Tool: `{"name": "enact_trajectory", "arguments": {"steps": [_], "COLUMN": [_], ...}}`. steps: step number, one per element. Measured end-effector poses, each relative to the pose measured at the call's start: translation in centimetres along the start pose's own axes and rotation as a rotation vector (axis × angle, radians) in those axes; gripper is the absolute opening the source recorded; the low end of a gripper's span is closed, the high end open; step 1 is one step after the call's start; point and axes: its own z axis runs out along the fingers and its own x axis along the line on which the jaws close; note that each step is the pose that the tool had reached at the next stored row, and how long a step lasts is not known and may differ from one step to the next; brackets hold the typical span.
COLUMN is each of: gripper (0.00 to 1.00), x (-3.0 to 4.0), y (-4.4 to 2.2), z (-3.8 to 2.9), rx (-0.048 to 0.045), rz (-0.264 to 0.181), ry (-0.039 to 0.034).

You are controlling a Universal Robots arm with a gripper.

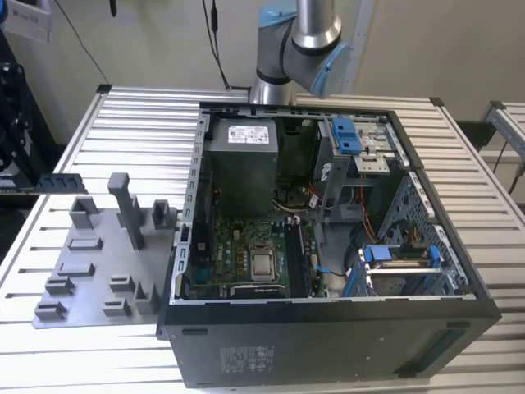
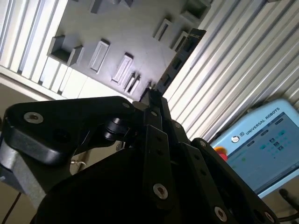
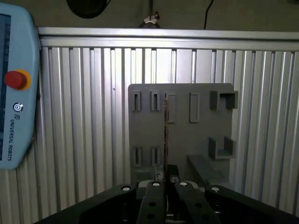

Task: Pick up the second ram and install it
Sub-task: 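Pick up the second ram and move it above second insertion slot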

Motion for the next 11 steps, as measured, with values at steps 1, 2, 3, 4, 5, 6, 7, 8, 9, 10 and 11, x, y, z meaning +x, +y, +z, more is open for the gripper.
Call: {"name": "enact_trajectory", "arguments": {"steps": [1, 2, 3, 4, 5, 6, 7, 8, 9, 10, 11], "gripper": [0.14, 0.14, 0.14, 0.14, 0.14, 0.14, 0.14, 0.14, 0.14, 0.14, 0.14], "x": [0.00, 0.00, 0.00, 0.00, 0.00, 0.00, 0.00, 0.00, 0.00, -0.01, -0.03], "y": [0.00, -0.05, -0.13, -0.25, -0.42, -0.62, -0.81, -0.94, -0.99, -1.01, -1.02], "z": [0.00, -0.01, -0.02, 0.00, 0.02, 0.03, 0.04, 0.04, 0.00, -0.15, -0.39], "rx": [0.0000, -0.0002, -0.0005, -0.0002, 0.0000, -0.0002, -0.0004, -0.0013, -0.0028, -0.0042, -0.0045], "rz": [0.000, 0.000, 0.000, 0.000, 0.000, 0.000, 0.000, 0.000, 0.000, 0.000, 0.000], "ry": [0.0000, 0.0001, 0.0002, 0.0001, 0.0000, 0.0000, 0.0000, 0.0000, 0.0000, 0.0002, 0.0003]}}
